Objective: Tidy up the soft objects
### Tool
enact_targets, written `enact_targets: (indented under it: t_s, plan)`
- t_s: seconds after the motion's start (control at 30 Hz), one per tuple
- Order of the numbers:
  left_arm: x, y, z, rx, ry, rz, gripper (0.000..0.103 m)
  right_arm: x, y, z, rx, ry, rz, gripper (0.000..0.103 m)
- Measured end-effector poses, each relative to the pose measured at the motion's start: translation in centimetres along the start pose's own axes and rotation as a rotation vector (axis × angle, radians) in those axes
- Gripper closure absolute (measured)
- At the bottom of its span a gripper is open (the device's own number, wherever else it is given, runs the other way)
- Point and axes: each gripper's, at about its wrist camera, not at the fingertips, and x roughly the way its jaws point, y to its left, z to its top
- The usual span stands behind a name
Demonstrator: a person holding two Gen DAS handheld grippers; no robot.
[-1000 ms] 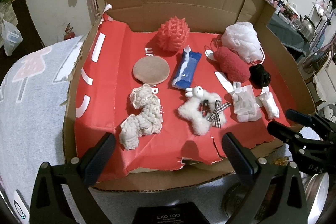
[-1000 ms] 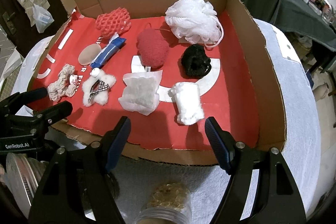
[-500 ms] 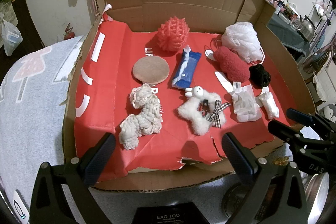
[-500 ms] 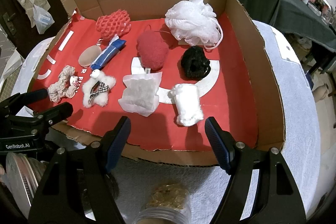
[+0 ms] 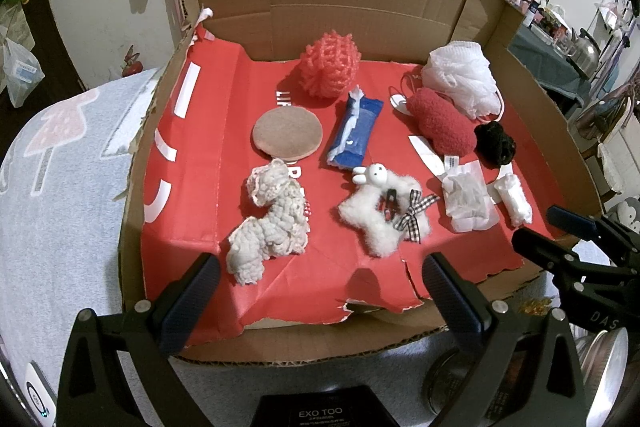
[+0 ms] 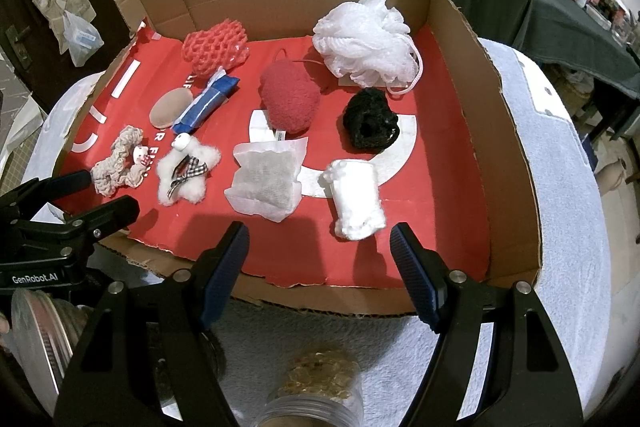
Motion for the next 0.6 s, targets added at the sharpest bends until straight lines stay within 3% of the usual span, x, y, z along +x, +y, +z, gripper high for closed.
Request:
enact_targets:
  t_s: [0.6]
  plan:
    - [-0.06, -0.02, -0.04, 0.000, -0.003, -0.003, 0.000, -0.16, 0.08, -0.08, -0.002, -0.012, -0.003, 0.031]
